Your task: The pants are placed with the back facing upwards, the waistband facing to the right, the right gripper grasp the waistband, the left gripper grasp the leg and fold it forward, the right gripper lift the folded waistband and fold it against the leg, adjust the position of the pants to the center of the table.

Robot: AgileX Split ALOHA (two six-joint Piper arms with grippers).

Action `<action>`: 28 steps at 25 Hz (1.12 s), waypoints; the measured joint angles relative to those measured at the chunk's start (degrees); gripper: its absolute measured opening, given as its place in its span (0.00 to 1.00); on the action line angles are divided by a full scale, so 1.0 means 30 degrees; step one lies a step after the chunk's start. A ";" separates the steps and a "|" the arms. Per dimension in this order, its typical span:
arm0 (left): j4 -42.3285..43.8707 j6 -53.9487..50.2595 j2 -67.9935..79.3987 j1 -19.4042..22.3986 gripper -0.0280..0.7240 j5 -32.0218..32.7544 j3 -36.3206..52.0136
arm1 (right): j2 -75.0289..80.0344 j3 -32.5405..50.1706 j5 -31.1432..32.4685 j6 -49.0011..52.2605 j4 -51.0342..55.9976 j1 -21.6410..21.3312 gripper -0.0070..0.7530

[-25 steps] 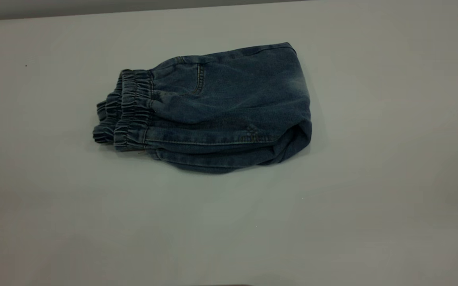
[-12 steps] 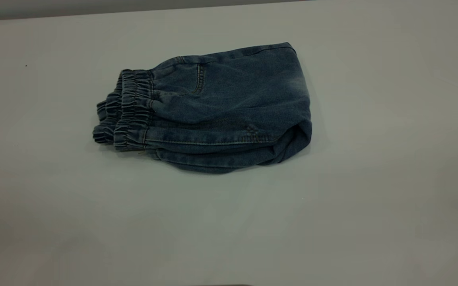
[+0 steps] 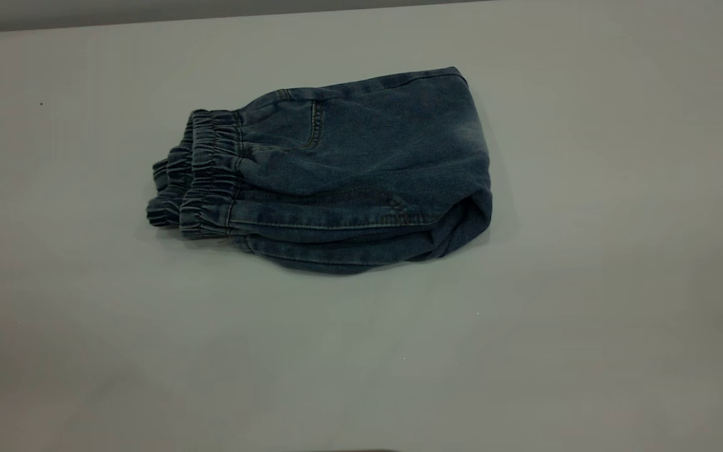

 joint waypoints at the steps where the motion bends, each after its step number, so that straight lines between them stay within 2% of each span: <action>1: 0.0000 0.0000 0.0000 0.0000 0.59 0.0000 0.0000 | 0.0000 0.0000 0.0000 0.0000 0.0000 0.0000 0.68; 10: -0.0007 0.0000 0.0000 0.0000 0.59 0.0000 0.0000 | -0.0113 0.0000 0.0000 0.0000 0.0000 0.0000 0.68; 12: -0.0022 0.0000 0.0000 0.0132 0.59 0.0000 0.0000 | -0.0270 0.0000 0.0000 0.0000 0.0021 -0.0371 0.68; 13: -0.0068 0.0000 0.0000 0.0345 0.59 0.0000 0.0000 | -0.0312 0.0000 0.0000 0.0000 0.0021 -0.0804 0.68; 16: -0.0107 0.0000 0.0000 0.1657 0.59 0.0000 0.0000 | -0.0315 0.0000 0.0000 0.0000 0.0021 -0.3389 0.68; 18: -0.0127 0.0000 0.0000 0.2898 0.59 0.0000 0.0000 | -0.0315 0.0000 0.0000 0.0000 0.0021 -0.5982 0.68; 22: -0.0127 0.0000 0.0000 0.5542 0.59 0.0000 0.0000 | -0.0774 0.0036 0.0000 0.0000 0.0021 -0.9727 0.68; 25: -0.0127 0.0000 0.0000 0.7265 0.59 0.0000 0.0000 | -0.2208 0.0071 0.0022 0.0000 0.0021 -1.0797 0.68; 28: -0.0127 0.0000 0.0000 0.8649 0.59 0.0000 0.0000 | -0.4063 0.0071 0.0022 0.0000 0.0021 -1.0867 0.68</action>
